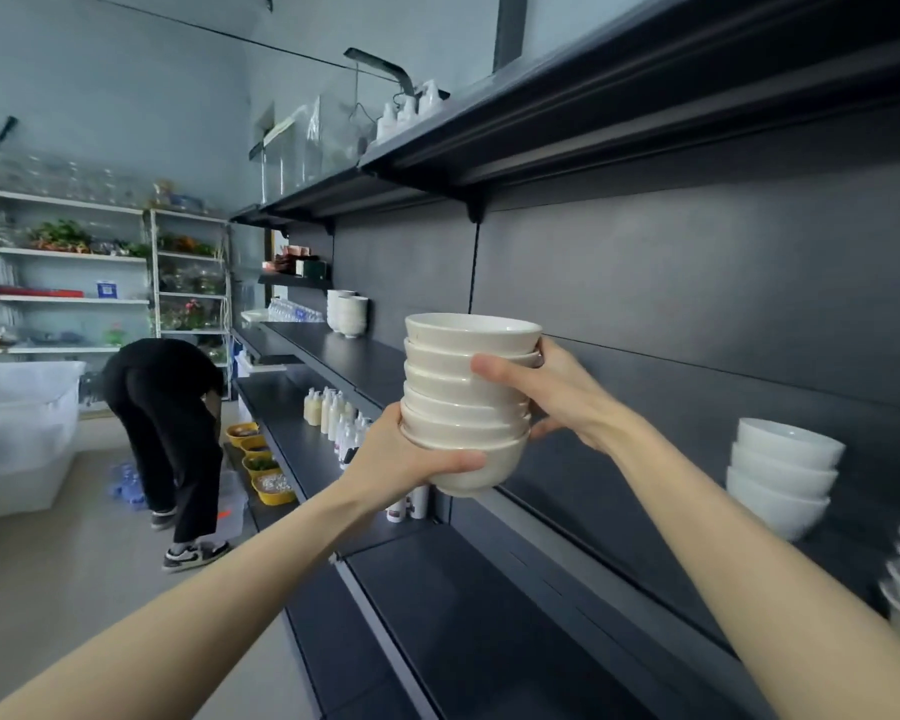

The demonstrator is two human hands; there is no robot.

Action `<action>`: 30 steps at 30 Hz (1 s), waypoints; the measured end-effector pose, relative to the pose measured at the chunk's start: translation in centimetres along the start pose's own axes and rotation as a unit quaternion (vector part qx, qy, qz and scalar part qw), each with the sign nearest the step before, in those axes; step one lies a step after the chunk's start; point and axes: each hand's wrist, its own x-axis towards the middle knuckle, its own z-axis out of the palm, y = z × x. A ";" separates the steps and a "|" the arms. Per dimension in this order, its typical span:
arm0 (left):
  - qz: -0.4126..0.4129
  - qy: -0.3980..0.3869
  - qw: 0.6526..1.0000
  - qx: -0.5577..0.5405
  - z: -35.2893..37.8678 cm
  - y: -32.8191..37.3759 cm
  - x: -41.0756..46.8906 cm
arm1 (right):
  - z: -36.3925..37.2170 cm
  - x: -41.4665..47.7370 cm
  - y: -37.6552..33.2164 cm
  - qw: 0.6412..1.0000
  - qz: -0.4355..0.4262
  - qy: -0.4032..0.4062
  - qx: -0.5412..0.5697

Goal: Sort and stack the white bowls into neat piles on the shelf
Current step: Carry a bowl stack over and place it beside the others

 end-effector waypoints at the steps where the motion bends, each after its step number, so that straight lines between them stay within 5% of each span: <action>1: -0.001 0.003 1.000 -0.001 -1.1 -0.9 1.0 | 0.9 1.6 0.5 1.000 -0.002 -0.002 0.004; 17: -0.001 0.098 0.995 0.013 -21.7 -13.6 21.1 | 15.6 32.1 6.0 0.996 -0.016 -0.056 0.070; 30: -0.013 0.016 0.999 0.033 -40.9 -25.9 39.0 | 29.8 54.1 10.5 0.999 0.023 0.017 0.042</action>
